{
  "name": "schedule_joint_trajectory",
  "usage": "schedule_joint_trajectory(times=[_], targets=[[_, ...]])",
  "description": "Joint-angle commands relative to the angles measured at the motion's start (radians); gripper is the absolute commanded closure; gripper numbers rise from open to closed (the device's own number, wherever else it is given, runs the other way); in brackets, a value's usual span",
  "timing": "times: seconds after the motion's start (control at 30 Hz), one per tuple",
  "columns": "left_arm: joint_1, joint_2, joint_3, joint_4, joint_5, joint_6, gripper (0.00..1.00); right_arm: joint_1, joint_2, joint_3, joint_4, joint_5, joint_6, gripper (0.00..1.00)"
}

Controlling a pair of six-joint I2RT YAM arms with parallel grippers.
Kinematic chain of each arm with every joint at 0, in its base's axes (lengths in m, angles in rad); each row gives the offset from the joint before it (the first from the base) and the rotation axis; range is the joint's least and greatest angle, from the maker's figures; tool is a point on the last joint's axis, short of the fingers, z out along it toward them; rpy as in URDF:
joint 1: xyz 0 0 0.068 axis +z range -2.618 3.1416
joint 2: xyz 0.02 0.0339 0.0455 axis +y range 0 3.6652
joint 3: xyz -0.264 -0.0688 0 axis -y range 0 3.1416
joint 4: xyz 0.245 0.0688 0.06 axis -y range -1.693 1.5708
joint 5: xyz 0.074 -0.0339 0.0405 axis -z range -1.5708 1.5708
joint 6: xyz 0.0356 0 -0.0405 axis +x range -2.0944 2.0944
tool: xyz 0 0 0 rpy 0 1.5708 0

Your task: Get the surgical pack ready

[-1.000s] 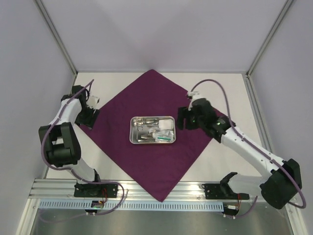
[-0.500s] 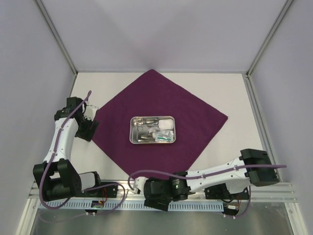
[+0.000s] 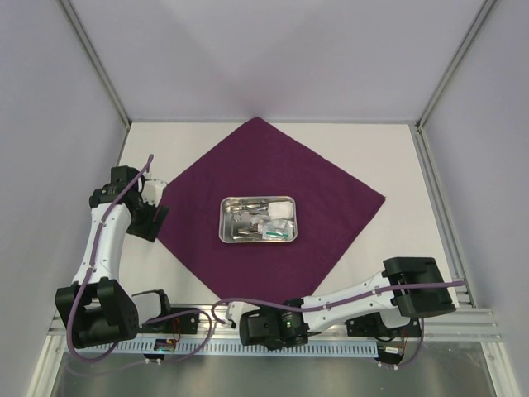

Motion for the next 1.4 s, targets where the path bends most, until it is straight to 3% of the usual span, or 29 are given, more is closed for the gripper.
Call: schedule_joint_trajectory(times=[0.0, 0.1, 0.2, 0.23, 0.5, 0.83, 1.1, 1.37], targets=[[-0.001, -0.028, -0.002, -0.023, 0.018, 0.004, 0.24, -0.022, 0.051, -0.017, 0.032, 0.091, 0.001, 0.52], [-0.001, -0.044, -0.007, -0.018, 0.018, 0.012, 0.24, -0.027, 0.080, -0.004, 0.035, 0.106, -0.001, 0.72], [-0.003, -0.044, 0.002, -0.029, 0.018, 0.016, 0.24, -0.028, 0.089, -0.006, 0.044, 0.117, 0.017, 0.85], [-0.001, -0.042, 0.007, -0.030, 0.018, 0.019, 0.24, -0.027, 0.083, -0.015, 0.058, 0.126, 0.036, 0.99], [-0.001, -0.031, 0.035, -0.046, 0.018, 0.010, 0.24, -0.088, -0.065, -0.026, 0.110, 0.215, 0.027, 1.00], [-0.001, 0.021, 0.076, -0.044, 0.049, 0.025, 0.25, -0.353, -0.142, 0.089, 0.206, 0.154, -0.139, 1.00], [-0.076, 0.120, 0.188, -0.037, 0.127, 0.027, 0.26, -0.649, -0.009, 0.424, 0.180, 0.030, -0.332, 1.00], [-0.167, 0.298, 0.403, -0.017, 0.129, 0.004, 0.26, -0.941, 0.267, 0.736, 0.132, -0.106, -0.297, 1.00]])
